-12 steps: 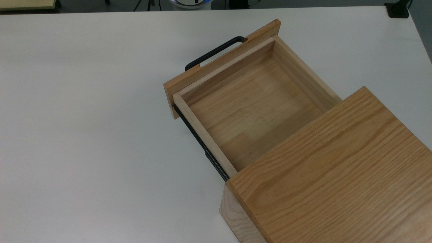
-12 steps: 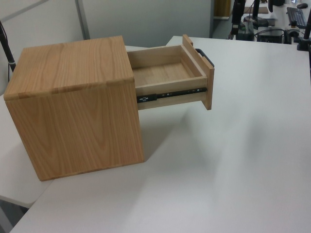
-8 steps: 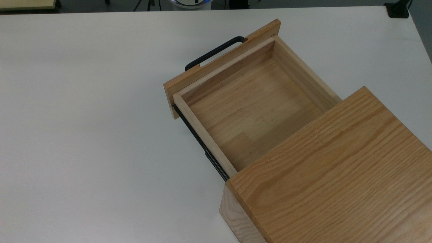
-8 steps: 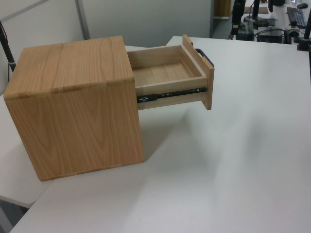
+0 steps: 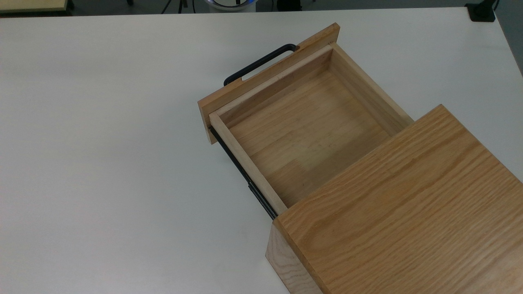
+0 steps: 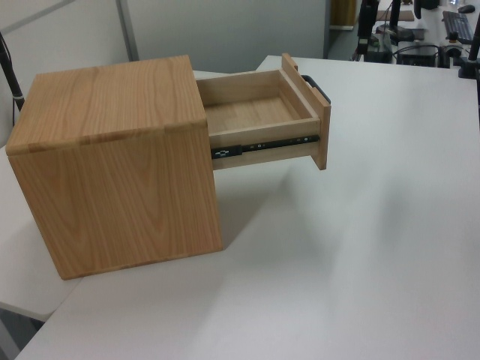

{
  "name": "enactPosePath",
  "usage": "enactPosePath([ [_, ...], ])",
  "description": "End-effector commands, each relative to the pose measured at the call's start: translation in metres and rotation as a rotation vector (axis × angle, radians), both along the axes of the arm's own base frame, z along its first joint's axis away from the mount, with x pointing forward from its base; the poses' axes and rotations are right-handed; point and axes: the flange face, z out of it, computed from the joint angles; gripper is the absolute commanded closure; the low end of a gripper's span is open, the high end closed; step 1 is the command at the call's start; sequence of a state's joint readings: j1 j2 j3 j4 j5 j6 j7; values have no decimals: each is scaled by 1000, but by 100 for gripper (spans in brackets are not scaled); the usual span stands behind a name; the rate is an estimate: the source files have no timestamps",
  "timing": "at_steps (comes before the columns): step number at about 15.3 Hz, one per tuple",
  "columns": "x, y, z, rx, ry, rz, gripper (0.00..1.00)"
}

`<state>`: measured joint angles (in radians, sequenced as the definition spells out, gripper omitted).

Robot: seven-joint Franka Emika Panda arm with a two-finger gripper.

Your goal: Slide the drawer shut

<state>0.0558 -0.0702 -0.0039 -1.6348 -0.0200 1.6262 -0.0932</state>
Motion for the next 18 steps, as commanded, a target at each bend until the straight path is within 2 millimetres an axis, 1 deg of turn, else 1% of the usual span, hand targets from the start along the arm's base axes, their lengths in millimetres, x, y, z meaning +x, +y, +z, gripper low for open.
enactPosePath([
  [1,-3,1,-3,-13,11,13,0],
  [4,-3,-1,-4,-15,17,43,0],
  [6,-3,-3,-6,-21,25,157,0],
  [8,1,-2,-20,-26,52,294,0],
  [9,3,-2,-25,-27,62,334,0],
  [12,17,12,-48,-27,89,370,1],
  [13,21,16,-53,-25,88,376,13],
  [14,25,22,-57,-26,85,379,30],
  [15,27,29,-60,-26,80,374,45],
  [17,29,36,-61,-24,63,299,75],
  [18,33,37,-65,-22,58,254,88],
])
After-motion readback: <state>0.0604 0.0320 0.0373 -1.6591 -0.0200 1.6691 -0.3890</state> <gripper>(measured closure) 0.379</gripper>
